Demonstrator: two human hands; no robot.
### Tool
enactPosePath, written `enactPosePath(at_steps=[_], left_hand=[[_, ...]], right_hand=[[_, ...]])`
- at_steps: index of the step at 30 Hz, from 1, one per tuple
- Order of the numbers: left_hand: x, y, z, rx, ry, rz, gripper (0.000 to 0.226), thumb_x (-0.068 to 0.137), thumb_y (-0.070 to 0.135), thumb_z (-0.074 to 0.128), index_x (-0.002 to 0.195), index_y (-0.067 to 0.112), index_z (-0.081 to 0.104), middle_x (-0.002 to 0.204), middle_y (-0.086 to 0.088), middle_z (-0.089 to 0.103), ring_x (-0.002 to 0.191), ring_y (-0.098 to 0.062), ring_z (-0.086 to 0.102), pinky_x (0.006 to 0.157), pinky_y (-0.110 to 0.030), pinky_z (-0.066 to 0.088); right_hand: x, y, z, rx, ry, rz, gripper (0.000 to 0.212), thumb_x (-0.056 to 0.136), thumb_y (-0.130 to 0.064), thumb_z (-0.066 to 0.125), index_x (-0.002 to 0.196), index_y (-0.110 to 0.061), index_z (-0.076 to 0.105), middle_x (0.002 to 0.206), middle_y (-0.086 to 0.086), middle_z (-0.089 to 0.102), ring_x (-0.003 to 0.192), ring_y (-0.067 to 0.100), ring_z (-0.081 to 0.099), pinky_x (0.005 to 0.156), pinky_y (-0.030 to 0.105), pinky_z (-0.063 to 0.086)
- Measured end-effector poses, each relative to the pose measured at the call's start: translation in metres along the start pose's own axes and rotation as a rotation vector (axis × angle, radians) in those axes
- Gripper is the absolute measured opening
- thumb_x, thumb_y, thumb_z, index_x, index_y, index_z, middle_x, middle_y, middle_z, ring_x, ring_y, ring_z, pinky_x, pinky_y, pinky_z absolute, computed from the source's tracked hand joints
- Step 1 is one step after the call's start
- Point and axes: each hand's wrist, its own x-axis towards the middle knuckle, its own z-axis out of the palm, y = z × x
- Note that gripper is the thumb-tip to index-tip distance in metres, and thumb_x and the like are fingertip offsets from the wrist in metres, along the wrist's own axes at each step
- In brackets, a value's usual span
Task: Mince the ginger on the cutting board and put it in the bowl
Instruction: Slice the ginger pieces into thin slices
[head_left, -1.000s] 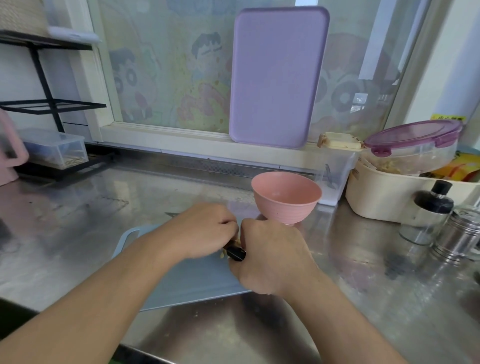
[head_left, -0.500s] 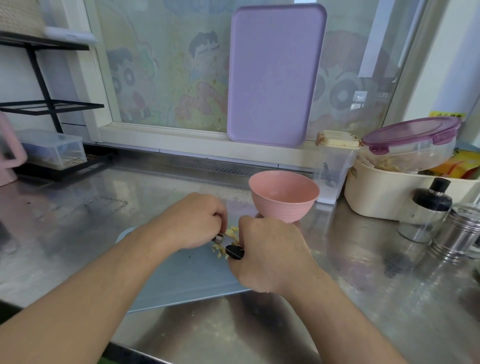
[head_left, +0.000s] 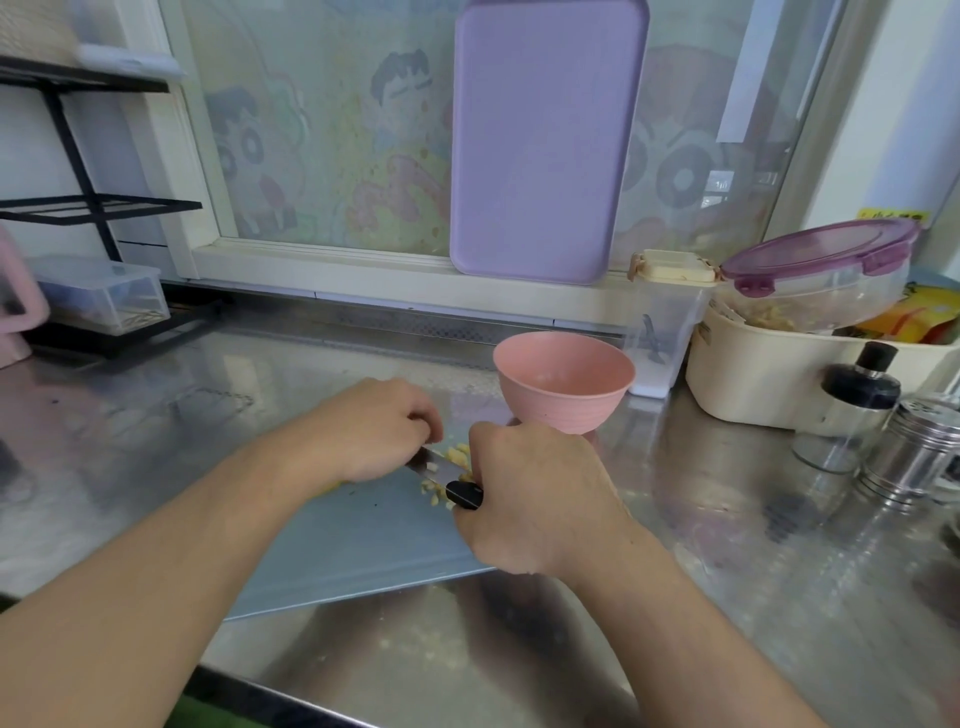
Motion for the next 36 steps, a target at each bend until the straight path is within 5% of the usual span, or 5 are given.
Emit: enactPosePath(at_steps=[6, 14, 23, 30, 36], left_hand=[[-0.017, 0.002, -0.004, -0.383, 0.094, 0.148, 0.017, 0.09, 0.012, 0.073, 0.087, 0.029, 0.079, 0.082, 0.01, 0.076, 0.075, -0.001, 0.068, 0.069, -0.016, 0.048], [-0.007, 0.005, -0.009, -0.107, -0.108, 0.088, 0.004, 0.086, 0.025, 0.084, 0.083, 0.027, 0.082, 0.075, 0.015, 0.077, 0.075, -0.004, 0.073, 0.075, -0.031, 0.057], [0.016, 0.016, 0.002, -0.129, 0.126, 0.122, 0.01, 0.088, 0.021, 0.078, 0.082, 0.029, 0.078, 0.07, 0.016, 0.073, 0.069, 0.0, 0.069, 0.071, -0.025, 0.054], [0.0, 0.012, -0.014, -0.182, -0.281, 0.22, 0.01, 0.089, 0.021, 0.081, 0.097, 0.025, 0.078, 0.091, 0.007, 0.08, 0.09, -0.017, 0.076, 0.093, -0.05, 0.058], [0.0, 0.026, 0.001, -0.088, -0.151, 0.164, 0.011, 0.081, 0.031, 0.084, 0.077, 0.026, 0.075, 0.073, 0.011, 0.075, 0.071, -0.009, 0.071, 0.067, -0.028, 0.052]], right_hand=[[0.001, 0.002, -0.003, 0.005, 0.007, 0.007, 0.026, 0.086, -0.036, 0.063, 0.086, -0.019, 0.044, 0.071, -0.003, 0.047, 0.067, 0.026, 0.053, 0.048, 0.03, 0.025], [-0.001, 0.001, -0.001, -0.043, 0.009, -0.045, 0.031, 0.084, -0.035, 0.065, 0.083, -0.02, 0.038, 0.064, -0.004, 0.037, 0.067, 0.028, 0.053, 0.048, 0.031, 0.02], [-0.001, 0.002, -0.005, 0.022, 0.007, -0.024, 0.03, 0.088, -0.037, 0.066, 0.092, -0.021, 0.041, 0.068, -0.006, 0.043, 0.069, 0.026, 0.051, 0.049, 0.031, 0.027], [-0.001, 0.001, -0.003, 0.072, -0.023, 0.031, 0.041, 0.085, -0.048, 0.07, 0.094, -0.021, 0.04, 0.082, -0.001, 0.058, 0.071, 0.026, 0.052, 0.049, 0.032, 0.028], [0.0, 0.001, -0.004, 0.09, -0.04, 0.053, 0.043, 0.083, -0.049, 0.069, 0.096, -0.023, 0.037, 0.083, -0.006, 0.055, 0.072, 0.023, 0.053, 0.048, 0.03, 0.026]])
